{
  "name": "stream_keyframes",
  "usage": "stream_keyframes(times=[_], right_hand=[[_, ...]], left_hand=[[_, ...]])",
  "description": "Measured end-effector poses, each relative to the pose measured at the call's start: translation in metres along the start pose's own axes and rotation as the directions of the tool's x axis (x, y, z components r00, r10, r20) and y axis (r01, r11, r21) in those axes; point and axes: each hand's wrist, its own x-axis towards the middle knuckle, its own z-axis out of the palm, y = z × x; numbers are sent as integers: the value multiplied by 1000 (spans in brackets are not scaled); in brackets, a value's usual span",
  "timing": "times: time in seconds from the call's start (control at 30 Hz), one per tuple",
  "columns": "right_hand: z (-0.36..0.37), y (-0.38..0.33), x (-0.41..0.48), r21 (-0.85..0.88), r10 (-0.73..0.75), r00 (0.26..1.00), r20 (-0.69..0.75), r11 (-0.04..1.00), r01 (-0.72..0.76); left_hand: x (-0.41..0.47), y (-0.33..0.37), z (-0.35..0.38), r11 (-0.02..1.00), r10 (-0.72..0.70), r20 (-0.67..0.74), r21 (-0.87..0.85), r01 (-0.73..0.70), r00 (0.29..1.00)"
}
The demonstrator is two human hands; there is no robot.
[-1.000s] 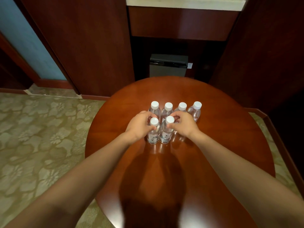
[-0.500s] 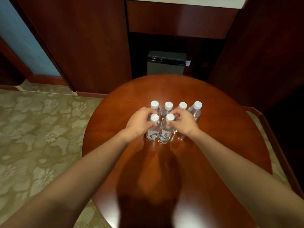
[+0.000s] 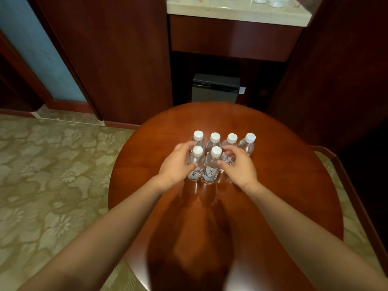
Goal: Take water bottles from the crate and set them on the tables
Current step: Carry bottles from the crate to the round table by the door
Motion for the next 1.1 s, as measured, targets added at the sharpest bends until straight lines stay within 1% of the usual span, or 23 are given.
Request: stream_keyframes(times=[0.1,0.17,0.23,0.37,0.47,0.53,0.67,0.77,0.83,0.93,1.1], right_hand=[[-6,4,-20,-73,-75,997,15,994,76],[-11,7,-33,-120,-115,990,86,985,125],[-17,9,-46,-183,-146,971,191,966,182],[-22,12,-74,-337,-184,911,369,887,316],[-23,8,-97,-378,-223,850,478,821,428],[-22,2,-116,-369,-263,802,536,781,504],[-11,-16,-157,-287,-323,678,660,725,626],[5,-37,-193,-226,-356,568,742,665,711],[19,-56,-218,-168,-377,478,793,620,767],[39,-88,-258,-72,-420,337,843,532,844],[79,-137,-328,87,-471,110,876,377,922]], left_hand=[[-25,7,1,999,14,-57,38,-12,998],[-44,12,3,996,17,-84,91,-9,996],[-66,16,6,989,-8,-81,147,20,997],[-115,22,11,950,-87,-55,297,100,995],[-155,22,14,912,-142,-82,377,162,987],[-187,20,15,894,-185,-118,392,217,976],[-261,12,12,850,-319,-204,370,374,926],[-328,3,5,793,-450,-246,333,511,859],[-372,-2,-2,759,-513,-274,297,579,814],[-436,-8,-13,695,-595,-336,240,678,730],[-537,-14,-27,554,-710,-425,156,818,562]])
